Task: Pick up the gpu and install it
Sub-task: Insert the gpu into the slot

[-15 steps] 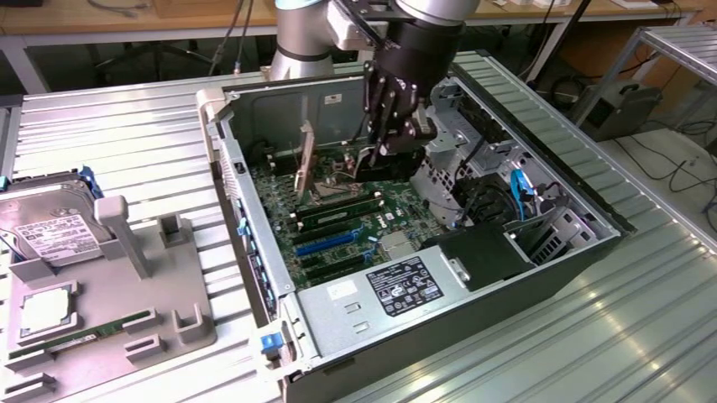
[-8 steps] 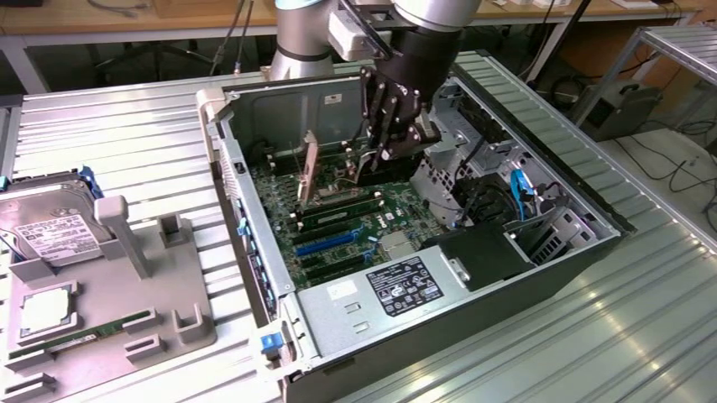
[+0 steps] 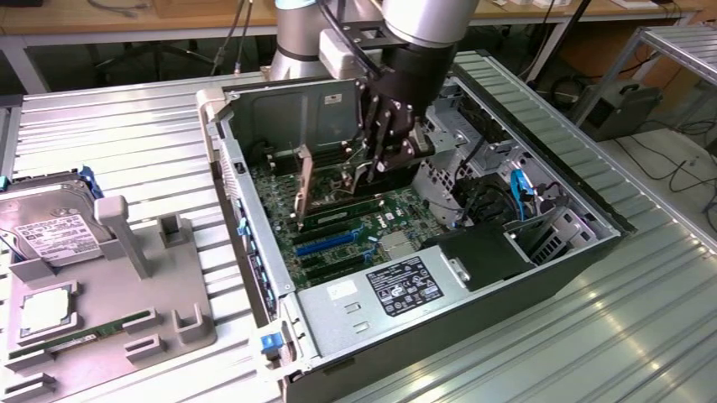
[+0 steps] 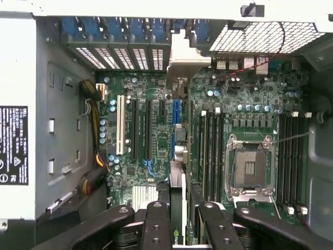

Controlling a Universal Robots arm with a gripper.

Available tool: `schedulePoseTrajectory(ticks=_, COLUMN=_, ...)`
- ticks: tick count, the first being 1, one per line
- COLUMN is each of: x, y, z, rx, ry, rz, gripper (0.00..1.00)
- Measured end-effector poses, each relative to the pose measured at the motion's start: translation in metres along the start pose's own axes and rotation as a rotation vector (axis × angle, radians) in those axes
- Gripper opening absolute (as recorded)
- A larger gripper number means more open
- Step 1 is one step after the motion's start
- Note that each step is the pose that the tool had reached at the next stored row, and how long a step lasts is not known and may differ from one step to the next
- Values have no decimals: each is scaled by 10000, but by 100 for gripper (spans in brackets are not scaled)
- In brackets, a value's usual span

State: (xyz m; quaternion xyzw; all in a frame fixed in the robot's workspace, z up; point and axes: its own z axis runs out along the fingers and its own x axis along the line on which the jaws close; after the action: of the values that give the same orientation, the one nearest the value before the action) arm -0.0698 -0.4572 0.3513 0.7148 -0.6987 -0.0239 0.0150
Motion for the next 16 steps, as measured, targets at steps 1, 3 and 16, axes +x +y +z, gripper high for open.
schedulePoseTrajectory(ticks=1, x=0, y=22, z=14, rx=18, ry=0, rz=0, gripper=26)
schedulePoseTrajectory(ticks=3, x=0, y=68, z=44, rx=56, ry=1, rz=-1, gripper=26)
schedulePoseTrajectory(ticks=16, x=-1, y=371, z=284, rx=255, ry=5, rz=-3, gripper=26)
